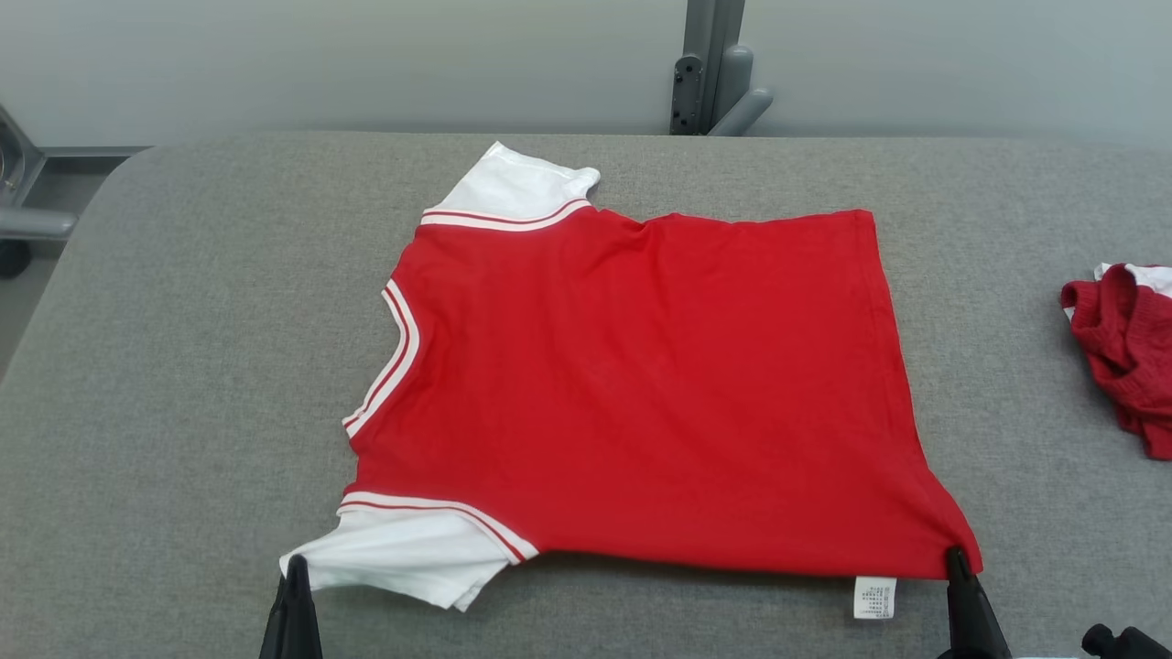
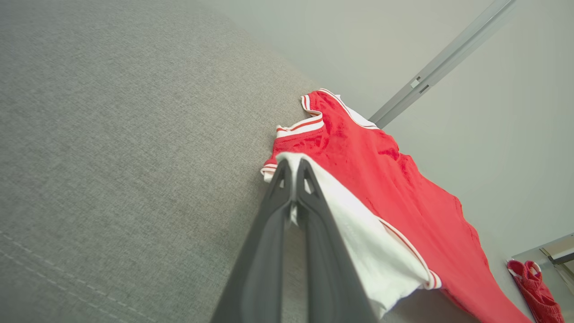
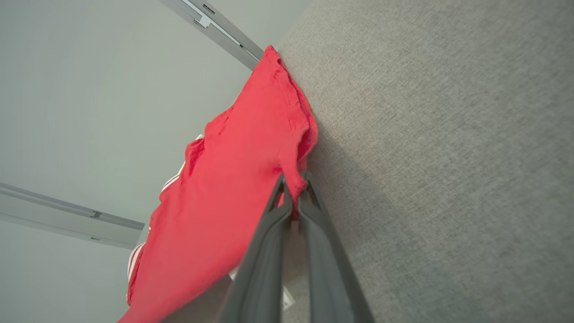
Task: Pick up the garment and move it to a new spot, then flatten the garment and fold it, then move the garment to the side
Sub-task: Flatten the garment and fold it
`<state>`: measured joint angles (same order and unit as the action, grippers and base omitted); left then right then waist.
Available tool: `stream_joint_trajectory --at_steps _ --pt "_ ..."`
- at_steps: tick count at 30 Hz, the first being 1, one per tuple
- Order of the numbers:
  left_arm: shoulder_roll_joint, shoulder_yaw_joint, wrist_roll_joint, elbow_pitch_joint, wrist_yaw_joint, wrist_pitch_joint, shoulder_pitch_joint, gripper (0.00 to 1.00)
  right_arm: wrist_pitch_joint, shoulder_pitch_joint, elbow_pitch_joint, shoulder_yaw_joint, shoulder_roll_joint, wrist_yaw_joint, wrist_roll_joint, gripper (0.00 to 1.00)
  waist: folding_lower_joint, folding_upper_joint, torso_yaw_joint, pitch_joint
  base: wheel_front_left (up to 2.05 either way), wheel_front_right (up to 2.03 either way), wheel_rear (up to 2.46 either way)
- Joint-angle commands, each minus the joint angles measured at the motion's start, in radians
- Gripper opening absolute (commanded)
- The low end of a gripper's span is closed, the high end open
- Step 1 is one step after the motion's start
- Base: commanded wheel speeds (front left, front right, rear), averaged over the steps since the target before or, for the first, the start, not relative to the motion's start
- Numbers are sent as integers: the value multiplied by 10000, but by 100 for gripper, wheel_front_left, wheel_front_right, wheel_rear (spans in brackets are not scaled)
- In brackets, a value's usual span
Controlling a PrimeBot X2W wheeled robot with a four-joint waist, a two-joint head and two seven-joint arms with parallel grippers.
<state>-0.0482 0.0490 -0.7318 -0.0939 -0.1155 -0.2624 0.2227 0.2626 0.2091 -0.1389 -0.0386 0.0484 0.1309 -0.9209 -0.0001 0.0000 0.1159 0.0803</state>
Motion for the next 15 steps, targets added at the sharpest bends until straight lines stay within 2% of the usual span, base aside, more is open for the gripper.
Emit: stream_joint_trajectory --at_steps 1,9,15 --pt "-46 101 130 -95 -29 -28 -244 0 30 -143 -256 -4 42 -4 -22 0 1 0 -49 -105 0 0 0" --pt "-46 362 415 -492 -82 -27 -1103 0 30 -689 -866 39 42 -4 -99 0 1 0 -9 -252 0 0 0" --pt "-43 808 735 -1363 -152 -27 -2709 0 29 -1414 -1535 81 39 -4 -377 0 1 0 12 -113 0 0 0"
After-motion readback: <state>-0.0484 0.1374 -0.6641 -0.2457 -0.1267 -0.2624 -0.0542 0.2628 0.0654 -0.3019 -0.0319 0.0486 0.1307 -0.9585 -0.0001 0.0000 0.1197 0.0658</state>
